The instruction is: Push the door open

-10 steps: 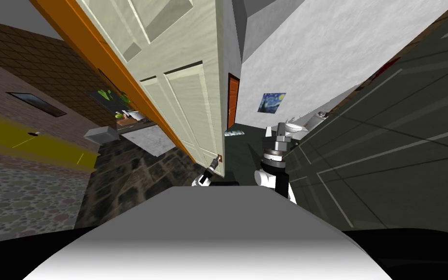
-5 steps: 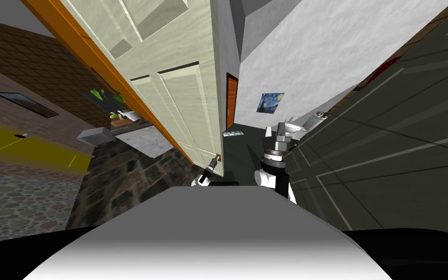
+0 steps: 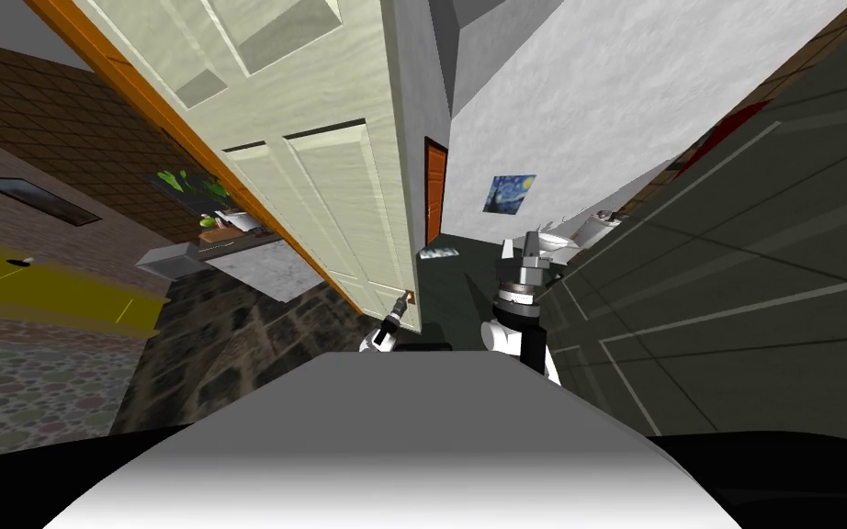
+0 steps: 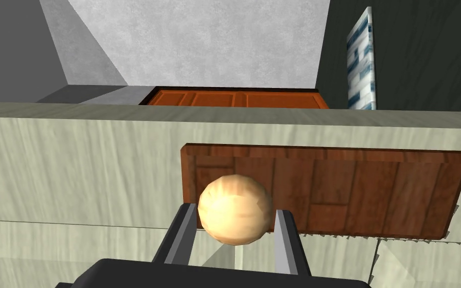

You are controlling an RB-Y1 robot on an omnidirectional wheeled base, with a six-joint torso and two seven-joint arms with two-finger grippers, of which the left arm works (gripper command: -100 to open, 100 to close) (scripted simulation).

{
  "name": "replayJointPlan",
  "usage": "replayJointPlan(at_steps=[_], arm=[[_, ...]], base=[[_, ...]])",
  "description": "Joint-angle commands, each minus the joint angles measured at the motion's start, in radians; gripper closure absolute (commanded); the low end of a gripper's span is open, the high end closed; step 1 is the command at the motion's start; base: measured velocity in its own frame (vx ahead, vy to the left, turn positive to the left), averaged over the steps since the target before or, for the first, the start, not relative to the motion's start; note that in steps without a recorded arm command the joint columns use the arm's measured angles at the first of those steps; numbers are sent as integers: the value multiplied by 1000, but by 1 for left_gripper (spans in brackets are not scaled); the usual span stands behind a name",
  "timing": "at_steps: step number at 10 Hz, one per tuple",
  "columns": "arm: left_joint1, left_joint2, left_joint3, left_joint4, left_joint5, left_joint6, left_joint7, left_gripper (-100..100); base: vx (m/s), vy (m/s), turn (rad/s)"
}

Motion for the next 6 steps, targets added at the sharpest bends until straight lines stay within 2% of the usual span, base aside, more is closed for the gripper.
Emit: replayJointPlan(at_steps=[1,3,4,5,6], arm=[[-6,13,38,-1,9,-1,-4,100],[-6,13,38,-1,9,-1,-4,100],[-6,14,71,0,14,1,-10,100],[-6,14,71,0,14,1,-10,100],[-25,14,68,30,16,-11,-6,-100]], base=[[103,-103,-14],[61,-40,4],[92,-66,-7],[85,-58,22],[-128,-8,60]])
